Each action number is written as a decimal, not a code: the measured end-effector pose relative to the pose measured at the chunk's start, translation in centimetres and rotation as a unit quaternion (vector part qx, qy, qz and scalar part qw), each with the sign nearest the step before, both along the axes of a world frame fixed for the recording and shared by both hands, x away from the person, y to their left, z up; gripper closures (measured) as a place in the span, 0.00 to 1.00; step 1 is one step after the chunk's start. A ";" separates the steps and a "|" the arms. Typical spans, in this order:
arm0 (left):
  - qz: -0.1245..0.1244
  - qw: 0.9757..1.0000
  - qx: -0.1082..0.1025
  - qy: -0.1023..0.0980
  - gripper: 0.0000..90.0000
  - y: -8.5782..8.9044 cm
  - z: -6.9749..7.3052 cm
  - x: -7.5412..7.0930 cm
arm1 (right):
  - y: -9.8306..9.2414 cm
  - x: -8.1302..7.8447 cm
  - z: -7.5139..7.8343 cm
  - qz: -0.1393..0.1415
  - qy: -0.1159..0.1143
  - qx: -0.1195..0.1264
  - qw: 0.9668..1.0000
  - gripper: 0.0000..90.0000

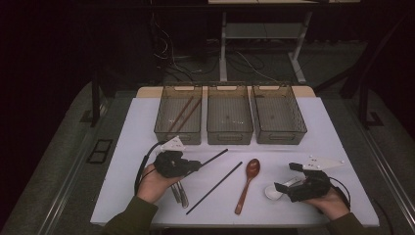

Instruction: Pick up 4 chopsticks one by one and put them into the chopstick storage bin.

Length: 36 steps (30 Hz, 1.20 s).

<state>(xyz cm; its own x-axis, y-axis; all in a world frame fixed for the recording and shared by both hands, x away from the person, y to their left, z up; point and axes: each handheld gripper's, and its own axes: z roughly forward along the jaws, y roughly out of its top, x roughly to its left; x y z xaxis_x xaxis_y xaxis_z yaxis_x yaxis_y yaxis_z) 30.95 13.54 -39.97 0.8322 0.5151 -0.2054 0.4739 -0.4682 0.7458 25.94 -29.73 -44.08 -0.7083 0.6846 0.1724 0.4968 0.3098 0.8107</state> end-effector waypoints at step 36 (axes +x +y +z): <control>0.049 0.998 -0.011 -0.024 0.95 5.2 3.4 3.9 | 0.0 0.1 -0.1 -0.003 0.004 0.001 1.000 0.02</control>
<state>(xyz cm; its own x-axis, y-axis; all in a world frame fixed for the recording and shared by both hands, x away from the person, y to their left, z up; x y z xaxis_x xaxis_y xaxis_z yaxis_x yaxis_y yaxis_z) 34.81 18.75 -36.60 0.7872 0.5899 -0.1798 0.4807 -0.4042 0.7782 26.06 -29.73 -44.21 -0.7033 0.6880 0.1791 0.5049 0.3059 0.8072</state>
